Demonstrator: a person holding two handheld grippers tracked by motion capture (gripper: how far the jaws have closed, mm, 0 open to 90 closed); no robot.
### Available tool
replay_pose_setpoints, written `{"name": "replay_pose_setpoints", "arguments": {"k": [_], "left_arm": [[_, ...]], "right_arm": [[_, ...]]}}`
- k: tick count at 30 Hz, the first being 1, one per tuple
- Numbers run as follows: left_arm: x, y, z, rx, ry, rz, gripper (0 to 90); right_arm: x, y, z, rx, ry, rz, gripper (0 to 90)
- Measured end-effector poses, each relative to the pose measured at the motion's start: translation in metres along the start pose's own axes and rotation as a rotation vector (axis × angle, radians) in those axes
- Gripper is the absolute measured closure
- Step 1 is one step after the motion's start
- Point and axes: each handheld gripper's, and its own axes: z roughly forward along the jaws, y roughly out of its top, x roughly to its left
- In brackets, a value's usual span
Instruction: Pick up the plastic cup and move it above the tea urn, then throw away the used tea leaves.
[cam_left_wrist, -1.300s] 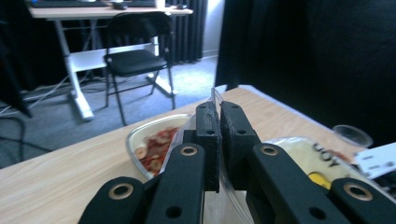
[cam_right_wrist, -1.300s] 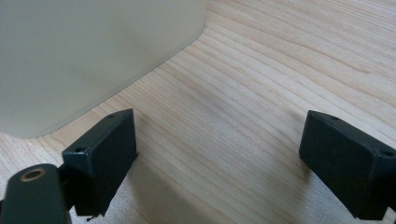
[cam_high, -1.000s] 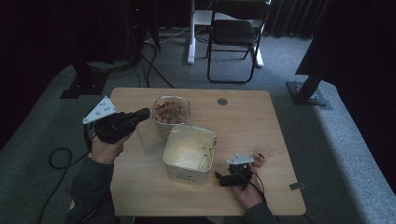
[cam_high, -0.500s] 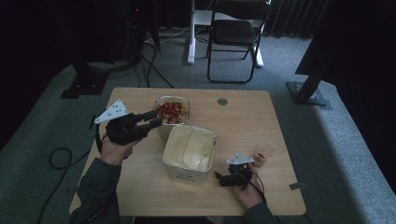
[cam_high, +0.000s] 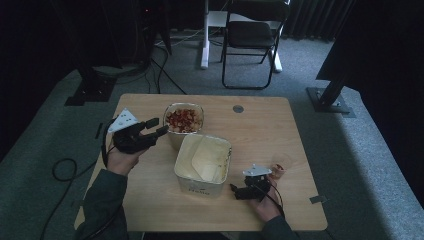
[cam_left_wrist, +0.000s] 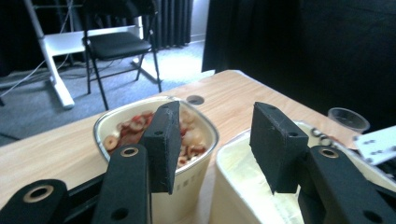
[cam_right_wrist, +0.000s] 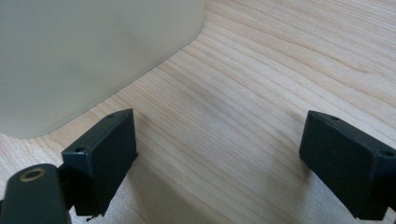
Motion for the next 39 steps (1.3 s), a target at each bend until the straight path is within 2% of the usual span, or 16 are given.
{"name": "replay_pose_setpoints", "arguments": {"k": [2,5,8,10,12,14,17,21,23,24,26,27,29,33,38,39], "left_arm": [[0.003,-0.002,0.0,0.002,0.007,-0.007,53.4],[0.012,-0.009,0.001,0.009,0.048,-0.024,52.9],[0.017,-0.013,0.001,0.011,0.06,-0.037,52.8],[0.021,-0.016,0.001,0.013,0.075,-0.046,52.3],[0.023,-0.017,0.001,0.015,0.082,-0.049,52.2],[0.03,-0.02,0.002,0.012,0.099,-0.073,52.1],[0.033,-0.022,0.003,0.015,0.103,-0.081,52.1],[0.035,-0.025,0.004,0.017,0.108,-0.083,52.1],[0.036,-0.025,0.003,0.015,0.108,-0.084,52.1],[0.037,-0.027,0.004,0.018,0.111,-0.089,52.1],[0.038,-0.027,0.004,0.025,0.112,-0.088,52.1],[0.039,-0.029,0.005,0.028,0.115,-0.095,52.1],[0.04,-0.03,0.005,0.029,0.114,-0.098,52.1],[0.044,-0.034,0.009,0.049,0.116,-0.11,52.1],[0.046,-0.036,0.012,0.056,0.115,-0.116,52.1],[0.045,-0.037,0.013,0.053,0.122,-0.118,52.1]], "right_arm": [[0.001,0.0,0.0,0.002,0.004,-0.004,10.6],[0.004,0.004,-0.008,0.044,0.009,-0.021,21.8],[0.005,0.007,-0.014,0.015,0.001,-0.029,24.6],[0.004,0.013,-0.027,-0.042,0.006,-0.041,29.8],[0.004,0.013,-0.027,-0.042,0.006,-0.041,29.8],[0.0,0.024,-0.049,-0.118,-0.028,-0.052,35.0],[-0.008,0.035,-0.072,-0.169,-0.093,-0.052,34.9],[-0.035,0.044,-0.098,-0.216,-0.175,-0.005,34.9],[-0.043,0.044,-0.103,-0.212,-0.193,0.013,36.0],[-0.06,0.043,-0.111,-0.215,-0.218,0.04,42.5],[-0.068,0.041,-0.115,-0.212,-0.225,0.057,42.8],[-0.084,0.036,-0.12,-0.201,-0.261,0.091,43.1],[-0.098,0.029,-0.122,-0.175,-0.29,0.134,43.8],[-0.118,0.012,-0.115,-0.124,-0.244,0.227,49.4],[-0.126,0.003,-0.106,-0.097,-0.181,0.29,57.2],[-0.128,0.004,-0.102,-0.073,-0.158,0.311,66.5]]}}
